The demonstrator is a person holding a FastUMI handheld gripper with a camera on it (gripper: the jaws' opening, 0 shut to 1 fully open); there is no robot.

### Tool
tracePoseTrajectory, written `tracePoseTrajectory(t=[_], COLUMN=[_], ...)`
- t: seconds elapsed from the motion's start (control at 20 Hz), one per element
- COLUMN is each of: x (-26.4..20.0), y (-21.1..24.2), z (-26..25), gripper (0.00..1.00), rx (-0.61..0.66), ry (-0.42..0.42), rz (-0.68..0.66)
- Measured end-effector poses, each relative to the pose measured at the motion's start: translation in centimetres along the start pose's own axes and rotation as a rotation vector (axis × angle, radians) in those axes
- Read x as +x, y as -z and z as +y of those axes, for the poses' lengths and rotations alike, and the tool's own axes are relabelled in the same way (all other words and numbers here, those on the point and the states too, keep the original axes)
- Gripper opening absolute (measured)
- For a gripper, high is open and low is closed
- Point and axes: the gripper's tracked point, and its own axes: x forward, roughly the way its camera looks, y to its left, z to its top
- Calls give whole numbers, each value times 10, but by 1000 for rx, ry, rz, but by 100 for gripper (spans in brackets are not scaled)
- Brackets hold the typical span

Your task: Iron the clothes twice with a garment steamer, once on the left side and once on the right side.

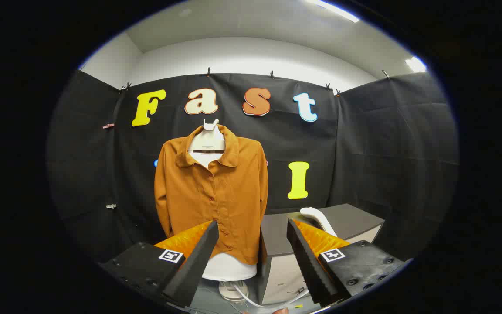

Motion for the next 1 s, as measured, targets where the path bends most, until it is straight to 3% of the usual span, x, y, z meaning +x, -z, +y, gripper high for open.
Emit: tracePoseTrajectory(t=[0.65, 1.0], x=[-7, 4], y=[-2, 5], z=[-17, -52], gripper=[98, 98], rx=[21, 21], ry=[37, 48], rz=[10, 26])
